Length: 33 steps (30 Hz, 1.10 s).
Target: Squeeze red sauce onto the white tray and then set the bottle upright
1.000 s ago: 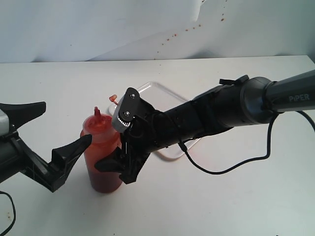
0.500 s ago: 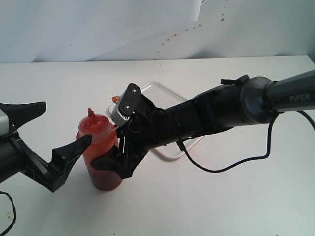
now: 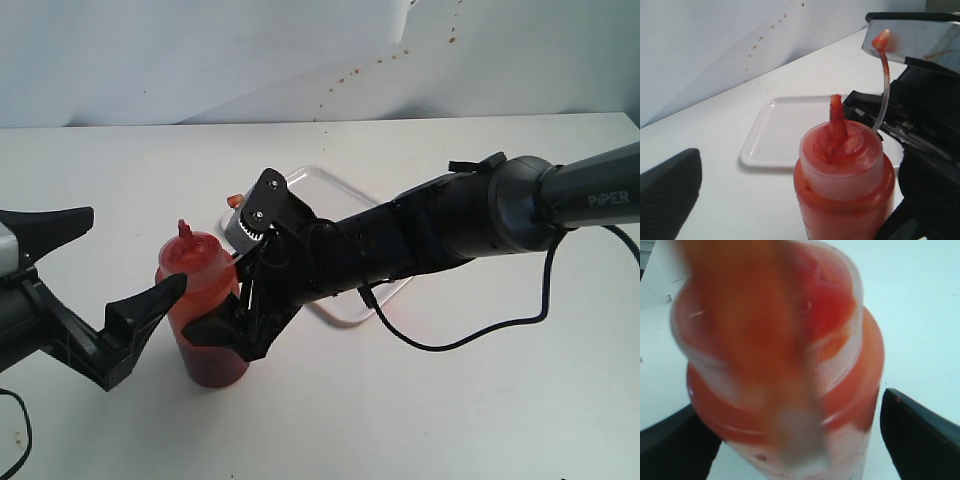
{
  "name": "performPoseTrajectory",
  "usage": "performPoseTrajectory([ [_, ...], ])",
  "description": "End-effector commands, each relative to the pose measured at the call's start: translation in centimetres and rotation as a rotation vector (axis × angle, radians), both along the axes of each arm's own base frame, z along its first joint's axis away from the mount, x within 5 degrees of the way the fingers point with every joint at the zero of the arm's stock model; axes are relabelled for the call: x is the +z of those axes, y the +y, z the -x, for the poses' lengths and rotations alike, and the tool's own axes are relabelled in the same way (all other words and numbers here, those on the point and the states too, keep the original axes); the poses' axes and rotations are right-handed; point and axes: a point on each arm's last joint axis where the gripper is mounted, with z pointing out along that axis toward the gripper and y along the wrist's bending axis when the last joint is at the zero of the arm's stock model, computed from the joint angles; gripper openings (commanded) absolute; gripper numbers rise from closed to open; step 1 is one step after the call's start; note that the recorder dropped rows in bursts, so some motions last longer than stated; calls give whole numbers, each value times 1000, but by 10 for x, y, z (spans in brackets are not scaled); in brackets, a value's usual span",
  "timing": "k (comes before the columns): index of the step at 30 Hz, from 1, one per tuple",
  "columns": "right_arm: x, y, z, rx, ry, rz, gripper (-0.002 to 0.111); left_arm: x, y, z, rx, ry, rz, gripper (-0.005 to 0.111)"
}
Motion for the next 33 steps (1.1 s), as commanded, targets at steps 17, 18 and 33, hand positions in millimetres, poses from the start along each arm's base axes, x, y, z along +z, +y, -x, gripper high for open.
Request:
performPoseTrajectory([
  [17, 4, 0, 0, -50, 96, -8, 76, 0, 0, 1, 3, -1, 14, 105],
  [18, 4, 0, 0, -50, 98, -7, 76, 0, 0, 1, 3, -1, 14, 105],
  [33, -2, -4, 5, -43, 164, 65, 76, 0, 0, 1, 3, -2, 14, 105],
])
